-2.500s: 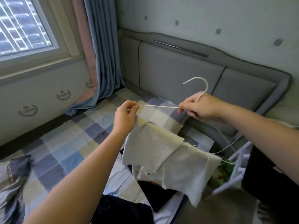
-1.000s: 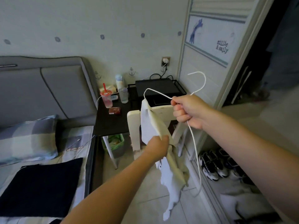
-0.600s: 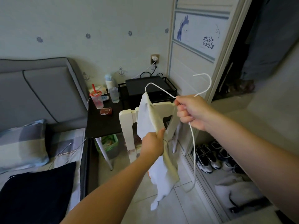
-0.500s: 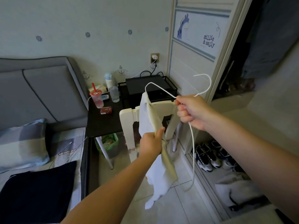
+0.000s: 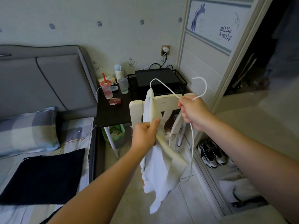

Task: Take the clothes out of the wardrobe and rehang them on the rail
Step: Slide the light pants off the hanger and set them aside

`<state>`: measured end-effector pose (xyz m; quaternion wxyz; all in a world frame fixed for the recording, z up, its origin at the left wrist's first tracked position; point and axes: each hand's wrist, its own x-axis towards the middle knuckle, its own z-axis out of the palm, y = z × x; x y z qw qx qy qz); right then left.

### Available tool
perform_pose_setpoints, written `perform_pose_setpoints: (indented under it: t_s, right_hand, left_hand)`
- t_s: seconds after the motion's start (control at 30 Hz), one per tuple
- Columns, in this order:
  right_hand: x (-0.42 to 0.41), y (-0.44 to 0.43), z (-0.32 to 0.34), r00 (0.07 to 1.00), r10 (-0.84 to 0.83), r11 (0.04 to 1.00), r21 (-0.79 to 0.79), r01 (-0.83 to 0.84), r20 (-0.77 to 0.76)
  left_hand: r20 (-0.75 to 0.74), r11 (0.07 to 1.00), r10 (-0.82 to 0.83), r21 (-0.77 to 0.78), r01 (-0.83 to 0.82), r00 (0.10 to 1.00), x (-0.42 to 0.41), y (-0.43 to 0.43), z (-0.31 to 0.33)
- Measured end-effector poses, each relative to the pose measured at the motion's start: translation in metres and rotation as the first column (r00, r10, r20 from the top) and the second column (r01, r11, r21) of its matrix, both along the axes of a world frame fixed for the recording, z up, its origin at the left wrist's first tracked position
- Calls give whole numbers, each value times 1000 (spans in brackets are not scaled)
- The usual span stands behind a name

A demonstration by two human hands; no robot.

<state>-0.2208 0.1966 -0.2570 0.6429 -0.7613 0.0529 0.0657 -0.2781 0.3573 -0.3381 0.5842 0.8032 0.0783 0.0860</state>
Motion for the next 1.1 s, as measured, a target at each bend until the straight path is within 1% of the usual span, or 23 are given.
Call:
perform_pose_setpoints:
  t_s: [0.07,0.17,0.23,0.3,0.37,0.43,0.47,0.5,0.53,0.57,0.6,0.63,0.67,0.7,0.77,0.8,0.83,0.9,0.93,1.03,1.1]
  right_hand:
    - [5,-3,-4,1000,-20,999,-47,20,13]
    - [8,-6,-9,999,-34,994,-104,33,-6]
    - [7,-7,-6,999,-25,995,-98,22,-33]
    - [3,-4,3,998,5,998,-56,-9,-68]
    - [-4,2,15,993,53,998,-19,-56,-106]
    - [-12,6,27,985,113,993,-7,-115,-133]
    - [-16,8,32,979,147,989,-11,-150,-142]
    - [-20,9,37,973,179,983,-21,-184,-148]
    - [-23,10,42,967,207,976,-37,-215,-151]
    - [-26,10,47,961,233,968,-60,-244,-151]
    - [-29,10,53,955,257,958,-88,-271,-148]
    - [-32,8,59,949,279,948,-117,-296,-145]
    - [-35,6,66,944,298,938,-142,-317,-143]
    - [-38,3,74,938,315,928,-160,-336,-142]
    - [-43,-4,89,929,343,914,-178,-365,-142]
    - [-45,-8,97,924,354,908,-185,-376,-142]
    - [-46,-12,103,922,361,903,-194,-383,-142]
    - [-47,-22,113,923,362,894,-232,-384,-132]
    - [-47,-28,116,926,356,890,-257,-377,-125]
    - [-43,-50,123,945,315,879,-347,-327,-93]
    - [-39,-66,124,960,270,869,-409,-278,-79]
  left_hand:
    - [23,1000,14,-25,-14,1000,-6,13,-1]
    - [51,995,55,-82,-51,997,-17,30,-7]
    - [25,994,71,-84,-68,997,-23,39,-18]
    - [-57,997,80,3,-80,995,-27,46,-35]
    - [-203,988,86,146,-57,975,-30,49,-57]
    - [-366,966,69,256,29,928,-30,44,-73]
    - [-441,955,51,286,86,896,-31,40,-79]
    - [-491,945,29,298,136,871,-31,35,-83]
    - [-511,940,12,300,165,860,-32,29,-84]
    - [-495,938,7,305,166,869,-31,24,-83]
    - [-445,940,21,315,135,895,-30,18,-77]
    - [-370,946,48,316,77,928,-28,15,-70]
    - [-285,962,79,272,2,955,-26,11,-59]
    - [-198,981,93,185,-56,976,-21,9,-48]
    - [-75,997,58,-44,-62,995,-11,5,-26]
    - [-59,992,27,-124,-35,998,-5,2,-15]
    - [-52,986,-9,-164,1,999,2,0,-8]
    - [-61,992,-60,-110,53,996,10,-7,2]
    - [-47,997,-54,-66,50,997,12,-11,5]
    - [4,1000,6,16,-6,1000,15,-22,13]
    - [43,996,91,16,-92,995,17,-24,20]
